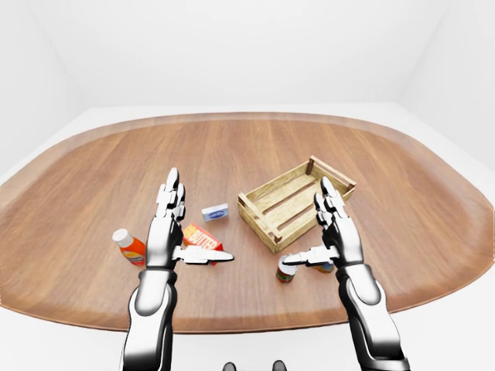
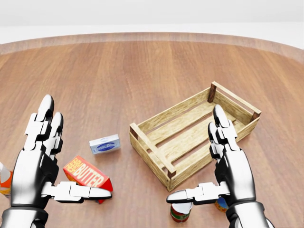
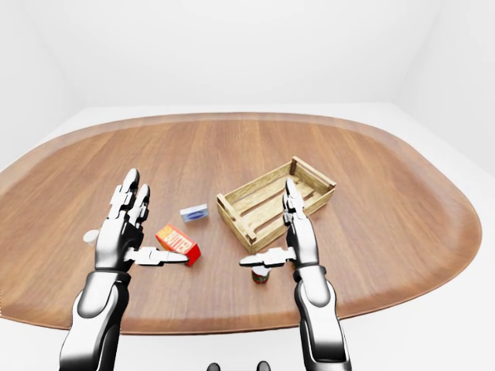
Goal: Pick up the tomato sauce, and put it in the wooden tray.
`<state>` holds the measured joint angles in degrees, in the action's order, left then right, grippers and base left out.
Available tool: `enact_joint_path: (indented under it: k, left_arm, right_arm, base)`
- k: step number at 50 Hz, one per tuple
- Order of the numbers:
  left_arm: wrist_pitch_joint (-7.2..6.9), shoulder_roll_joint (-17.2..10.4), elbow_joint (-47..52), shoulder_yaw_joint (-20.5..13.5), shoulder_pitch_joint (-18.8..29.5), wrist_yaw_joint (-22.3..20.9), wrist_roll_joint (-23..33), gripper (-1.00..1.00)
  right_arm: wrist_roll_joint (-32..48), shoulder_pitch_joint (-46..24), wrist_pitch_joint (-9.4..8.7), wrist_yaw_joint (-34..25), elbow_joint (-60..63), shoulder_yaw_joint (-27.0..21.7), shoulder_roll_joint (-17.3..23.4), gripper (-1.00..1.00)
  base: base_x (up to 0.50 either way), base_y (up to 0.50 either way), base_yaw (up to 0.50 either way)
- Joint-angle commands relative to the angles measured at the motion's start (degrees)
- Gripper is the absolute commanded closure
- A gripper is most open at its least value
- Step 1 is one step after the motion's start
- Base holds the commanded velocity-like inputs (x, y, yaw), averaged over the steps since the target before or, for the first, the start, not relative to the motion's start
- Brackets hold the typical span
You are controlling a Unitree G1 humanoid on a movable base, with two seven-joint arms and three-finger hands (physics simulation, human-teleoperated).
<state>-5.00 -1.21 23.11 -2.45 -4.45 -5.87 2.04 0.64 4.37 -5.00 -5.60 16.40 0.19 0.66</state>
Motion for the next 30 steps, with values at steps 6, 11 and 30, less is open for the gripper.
enact_joint_path:
  k: [6, 11, 30]
  left_arm:
    - [0.0, 0.08, 0.17, 0.27, -0.17, 0.05, 0.18, -1.0]
    - [0.0, 0.1, 0.06, 0.36, -0.22, 0.04, 0.2, -1.0]
    - [0.0, 0.07, -0.28, 0.27, -0.11, 0.1, 0.15, -1.0]
  right_arm:
    - [0.01, -0.01, 0.0, -0.12, -0.93, 0.09, -0.04, -1.0]
    - [-0.01, 0.01, 0.0, -0.09, -0.85, 0.1, -0.05, -1.0]
    - [1.41, -0.06, 0.0, 0.28, -0.68, 0.56, 0.03, -1.0]
  base:
    - [0.5, 0.0, 0.0]
    - [0.5, 0.0, 0.0]
    - [0.28, 0.0, 0.0]
